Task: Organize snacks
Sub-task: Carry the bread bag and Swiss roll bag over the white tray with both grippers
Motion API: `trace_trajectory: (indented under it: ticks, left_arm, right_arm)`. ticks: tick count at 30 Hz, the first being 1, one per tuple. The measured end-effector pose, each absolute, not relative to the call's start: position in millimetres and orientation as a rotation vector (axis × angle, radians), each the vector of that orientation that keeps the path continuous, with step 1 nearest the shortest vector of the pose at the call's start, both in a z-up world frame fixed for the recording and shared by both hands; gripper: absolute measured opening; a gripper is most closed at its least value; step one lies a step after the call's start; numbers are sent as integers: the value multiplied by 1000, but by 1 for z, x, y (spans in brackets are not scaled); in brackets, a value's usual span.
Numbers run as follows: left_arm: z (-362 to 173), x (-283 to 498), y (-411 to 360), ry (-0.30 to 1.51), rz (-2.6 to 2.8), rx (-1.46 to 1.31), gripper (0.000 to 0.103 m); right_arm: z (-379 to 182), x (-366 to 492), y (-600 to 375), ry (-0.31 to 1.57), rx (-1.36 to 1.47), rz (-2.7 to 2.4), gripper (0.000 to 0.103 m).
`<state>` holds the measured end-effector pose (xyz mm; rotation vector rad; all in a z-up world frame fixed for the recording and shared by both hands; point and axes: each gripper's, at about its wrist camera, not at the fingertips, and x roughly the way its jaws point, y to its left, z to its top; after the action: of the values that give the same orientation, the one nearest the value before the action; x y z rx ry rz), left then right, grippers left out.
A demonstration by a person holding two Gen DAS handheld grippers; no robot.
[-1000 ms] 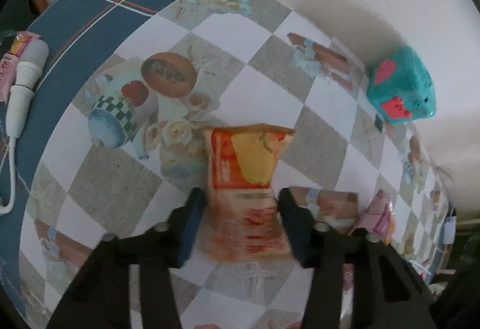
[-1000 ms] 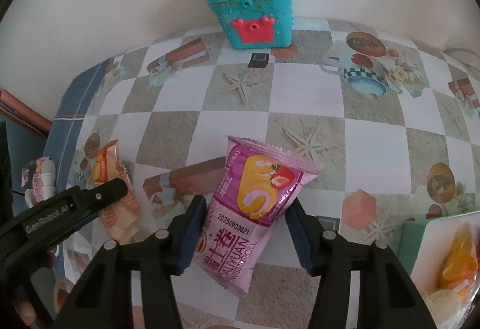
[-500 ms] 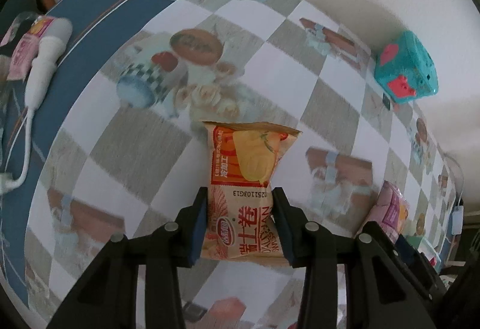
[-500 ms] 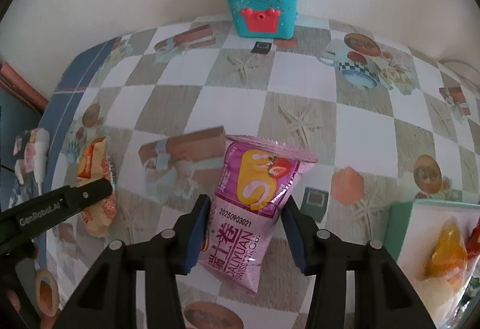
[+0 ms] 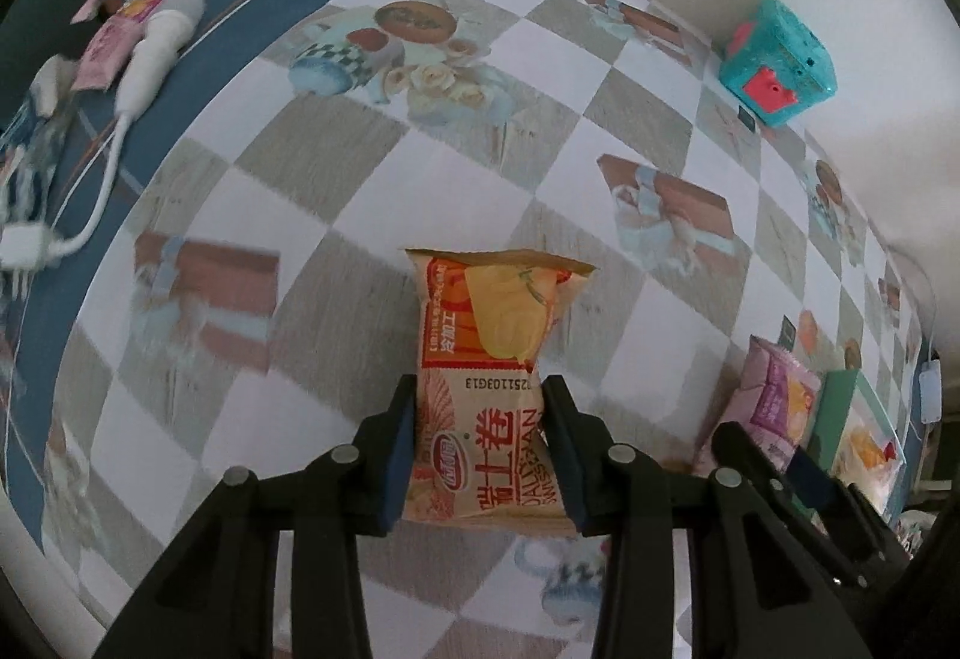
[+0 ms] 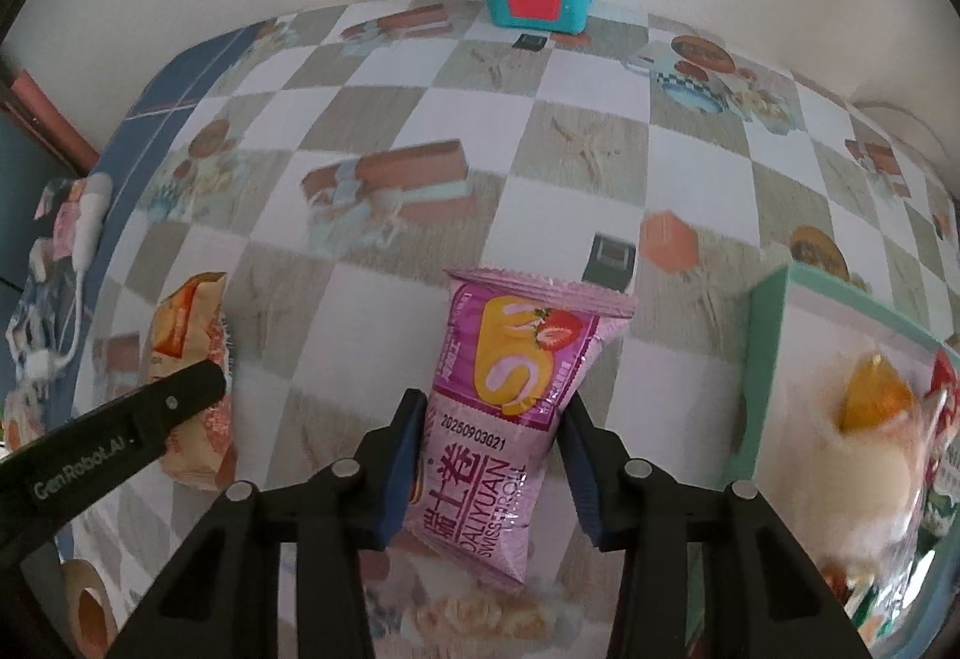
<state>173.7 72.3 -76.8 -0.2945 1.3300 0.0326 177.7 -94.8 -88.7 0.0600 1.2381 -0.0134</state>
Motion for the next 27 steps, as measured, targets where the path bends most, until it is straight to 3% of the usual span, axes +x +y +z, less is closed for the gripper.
trace_trajectory:
  ticks: [15,27]
  left_arm:
    - [-67,80,57,1277,110,-407,42]
    - [-14,53,13,1159,58,-339,37]
  right_arm:
    - [-66,89,-120,1171,301,-11,46]
    - [3,41,-153,966,416,-37,46]
